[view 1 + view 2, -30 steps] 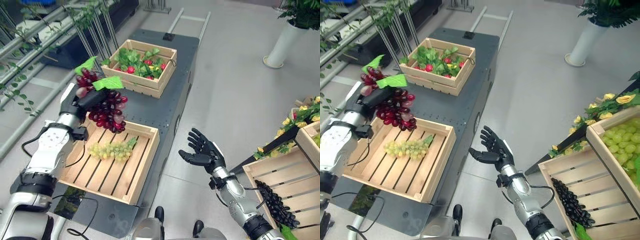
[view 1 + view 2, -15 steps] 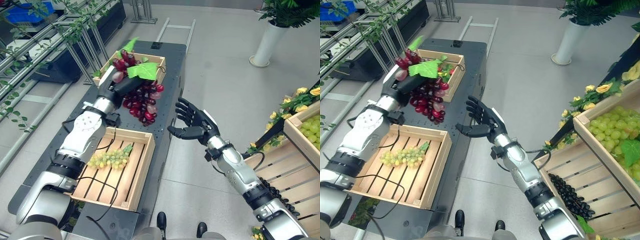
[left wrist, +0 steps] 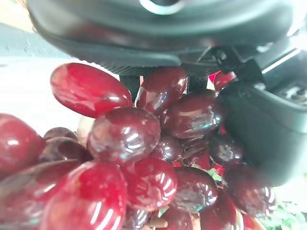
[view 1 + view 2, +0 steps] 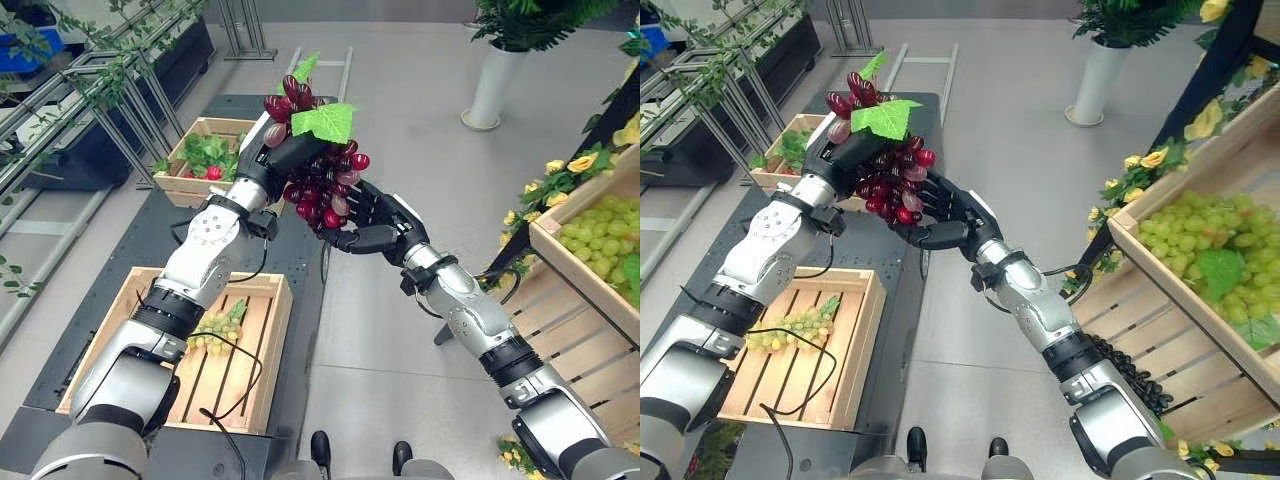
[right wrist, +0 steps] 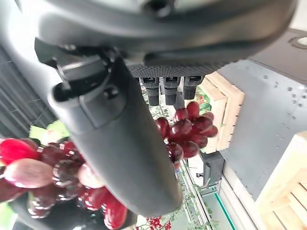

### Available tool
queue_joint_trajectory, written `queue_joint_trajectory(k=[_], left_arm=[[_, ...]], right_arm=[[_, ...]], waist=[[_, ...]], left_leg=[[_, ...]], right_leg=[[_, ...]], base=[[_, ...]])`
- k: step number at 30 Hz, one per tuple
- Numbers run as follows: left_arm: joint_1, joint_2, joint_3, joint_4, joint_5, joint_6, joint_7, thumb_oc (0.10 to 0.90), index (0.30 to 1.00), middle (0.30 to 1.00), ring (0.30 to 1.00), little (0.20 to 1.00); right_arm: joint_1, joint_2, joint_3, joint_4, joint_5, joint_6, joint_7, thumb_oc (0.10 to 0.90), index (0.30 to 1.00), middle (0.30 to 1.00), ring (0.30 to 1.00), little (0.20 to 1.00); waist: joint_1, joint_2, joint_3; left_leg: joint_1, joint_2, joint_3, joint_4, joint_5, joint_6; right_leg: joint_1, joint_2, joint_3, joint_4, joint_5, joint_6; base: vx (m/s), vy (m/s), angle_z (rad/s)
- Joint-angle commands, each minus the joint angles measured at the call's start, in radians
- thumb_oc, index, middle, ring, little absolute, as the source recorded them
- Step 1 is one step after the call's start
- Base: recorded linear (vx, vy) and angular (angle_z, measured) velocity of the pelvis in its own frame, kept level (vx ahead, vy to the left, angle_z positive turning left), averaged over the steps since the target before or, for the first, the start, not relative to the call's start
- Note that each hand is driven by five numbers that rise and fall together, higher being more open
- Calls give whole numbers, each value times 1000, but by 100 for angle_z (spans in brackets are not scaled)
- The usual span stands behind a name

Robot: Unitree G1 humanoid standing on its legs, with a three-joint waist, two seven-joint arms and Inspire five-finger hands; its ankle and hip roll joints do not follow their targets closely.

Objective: Pick up the fruits from the basket on one side to the basket on the other side

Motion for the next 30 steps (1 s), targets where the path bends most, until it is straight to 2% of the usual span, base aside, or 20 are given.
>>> queue_joint_trajectory(k=[1,5,10,19,27,28,29,30], left_arm=[[-202,-50,9,78,-41,-107,2,400,300,300,300,300],[-216,-62,-6,77,-52,-111,-9,400,300,300,300,300],[-223,-85,-21,81,-63,-107,-31,400,300,300,300,300],[-219,-123,-42,111,-88,-95,-95,400,300,300,300,300],[-221,-132,-42,123,-93,-94,-105,400,300,300,300,300],[-220,-132,-40,121,-92,-93,-102,400,300,300,300,300],[-218,-131,-37,123,-92,-94,-100,400,300,300,300,300],[-218,-131,-36,123,-92,-94,-101,400,300,300,300,300]], right_arm=[[-86,56,7,25,75,-64,27,800,900,900,900,900],[-92,67,7,30,107,-51,38,800,900,900,900,900],[-110,81,12,50,128,-66,33,800,900,900,900,900],[-195,94,-6,86,119,-134,-41,800,900,900,900,900],[-240,102,-21,118,119,-182,-78,800,900,900,900,900],[-244,103,-24,122,123,-191,-76,466,399,399,399,399],[-246,104,-32,125,136,-201,-66,400,300,300,300,300],[-246,105,-32,125,137,-201,-66,400,300,300,300,300]], waist=[[10,20,-174],[5,19,-174],[2,17,-175],[7,14,-185],[10,19,-193],[11,19,-193],[12,20,-194],[13,20,-194]], left_leg=[[42,-57,-21,2,-171,-34],[49,-54,-14,2,-173,-34],[52,-51,-8,2,-175,-34],[55,-50,-9,2,-178,-33],[56,-49,-6,2,-179,-32],[56,-49,-6,2,-179,-32],[56,-49,-7,2,-179,-32],[56,-49,-7,2,-179,-32]], right_leg=[[-15,52,-28,3,-46,-50],[-12,54,-22,3,-45,-50],[-11,55,-19,3,-44,-50],[-9,57,-18,3,-44,-50],[-11,57,-17,3,-40,-48],[-11,57,-18,3,-40,-48],[-10,57,-18,3,-40,-48],[-10,57,-18,3,-40,-48]], base=[[-13,1,-10],[-3,0,-1],[-22,2,-4],[-12,-2,-2],[0,0,0],[0,0,0],[0,0,0],[0,0,0]])
